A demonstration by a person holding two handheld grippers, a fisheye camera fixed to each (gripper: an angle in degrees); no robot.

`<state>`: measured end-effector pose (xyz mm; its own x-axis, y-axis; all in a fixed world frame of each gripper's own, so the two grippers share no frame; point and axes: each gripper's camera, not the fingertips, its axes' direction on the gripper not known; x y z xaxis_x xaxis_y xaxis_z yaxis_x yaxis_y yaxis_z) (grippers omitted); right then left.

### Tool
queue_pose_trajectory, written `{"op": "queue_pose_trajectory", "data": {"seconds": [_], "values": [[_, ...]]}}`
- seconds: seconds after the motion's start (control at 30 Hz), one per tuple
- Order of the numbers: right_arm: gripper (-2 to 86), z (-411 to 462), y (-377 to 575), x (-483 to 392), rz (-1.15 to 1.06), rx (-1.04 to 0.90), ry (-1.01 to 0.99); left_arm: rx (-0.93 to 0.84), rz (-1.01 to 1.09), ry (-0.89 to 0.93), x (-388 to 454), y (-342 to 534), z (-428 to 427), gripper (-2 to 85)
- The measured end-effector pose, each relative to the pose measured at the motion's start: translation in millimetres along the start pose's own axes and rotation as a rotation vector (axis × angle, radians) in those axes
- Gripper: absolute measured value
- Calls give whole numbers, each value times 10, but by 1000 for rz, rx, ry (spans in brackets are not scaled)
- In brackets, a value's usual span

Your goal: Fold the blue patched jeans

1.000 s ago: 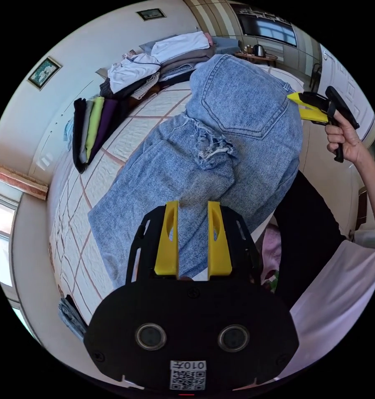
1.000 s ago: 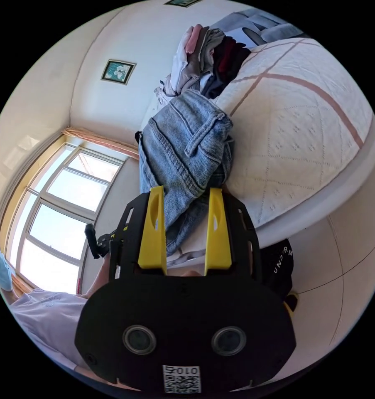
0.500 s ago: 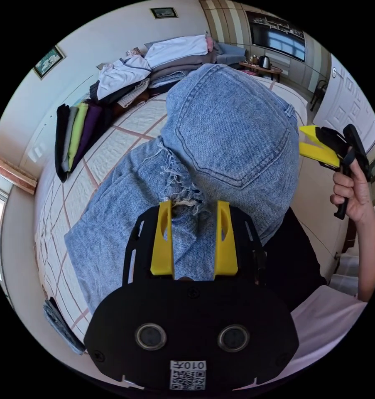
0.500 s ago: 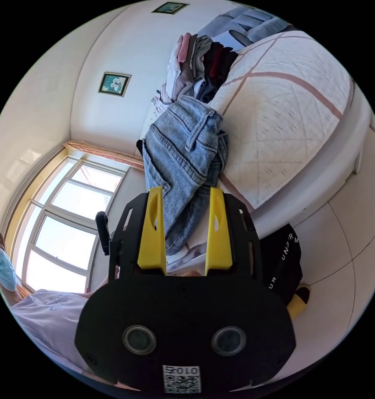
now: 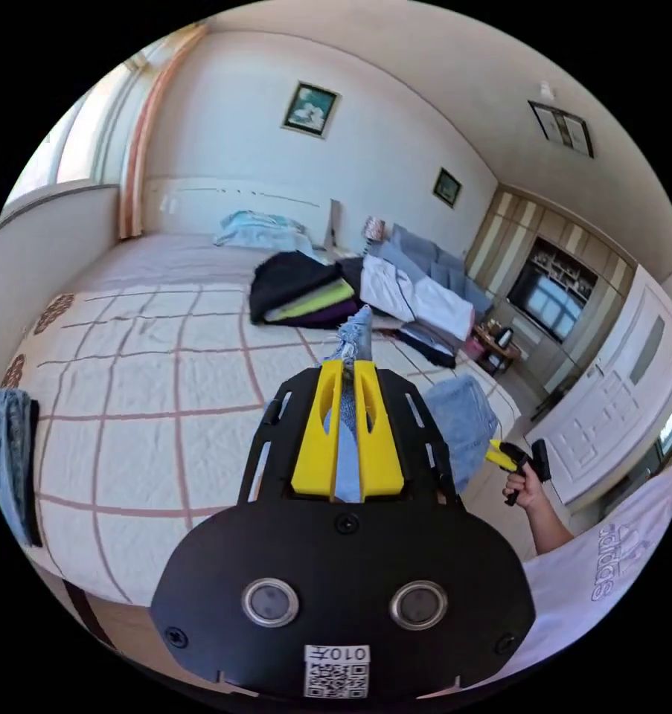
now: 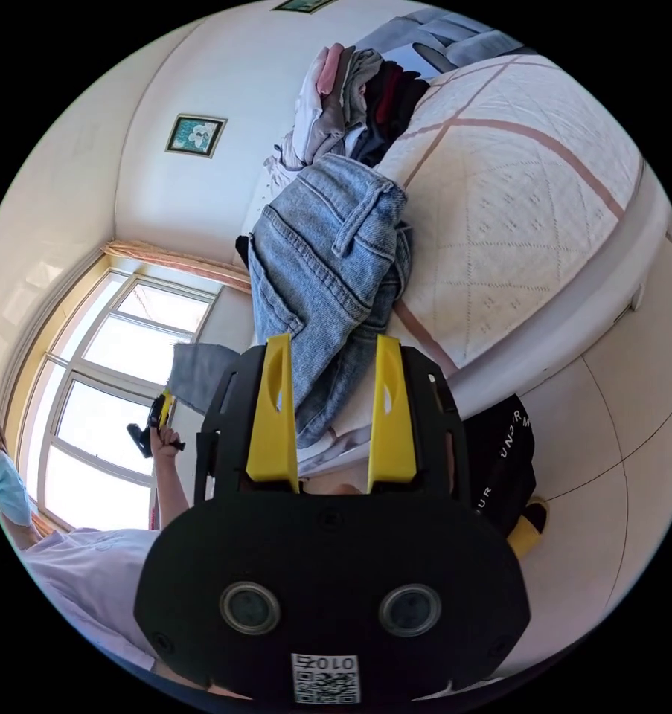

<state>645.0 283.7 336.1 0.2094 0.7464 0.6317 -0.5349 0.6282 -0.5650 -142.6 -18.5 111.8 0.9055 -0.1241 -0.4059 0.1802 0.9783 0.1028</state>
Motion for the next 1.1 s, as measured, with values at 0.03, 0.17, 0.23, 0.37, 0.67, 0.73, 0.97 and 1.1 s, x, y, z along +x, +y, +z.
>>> {"op": "queue_pose_trajectory", "data": {"seconds": [0.03, 0.17, 0.23, 0.37, 0.67, 0.73, 0.97, 1.1], "values": [[154, 9, 23, -3, 6, 5, 6, 96, -80, -100, -380, -50, -401, 22], [156, 127, 116, -50, 18, -14, 36, 98, -304, -554, -1394, 87, -1032, 36], [157, 191, 153, -77, 22, -31, 32, -69, -418, -627, -1939, 346, -1102, 57], [147, 364, 208, -119, 49, -57, 14, -106, -255, -677, -1738, 612, -1020, 63], [60, 494, 232, -1001, -166, 6, 197, -283, 318, -149, -75, 736, 255, 85], [58, 523, 262, -1359, -290, 17, 215, -310, 450, 7, 429, 691, 483, 97], [55, 1152, 674, -2330, -768, -135, 203, -275, 764, 227, 1513, 575, 749, 120], [54, 1367, 810, -2430, -806, -202, 178, -297, 800, 201, 1640, 559, 962, 130]]}}
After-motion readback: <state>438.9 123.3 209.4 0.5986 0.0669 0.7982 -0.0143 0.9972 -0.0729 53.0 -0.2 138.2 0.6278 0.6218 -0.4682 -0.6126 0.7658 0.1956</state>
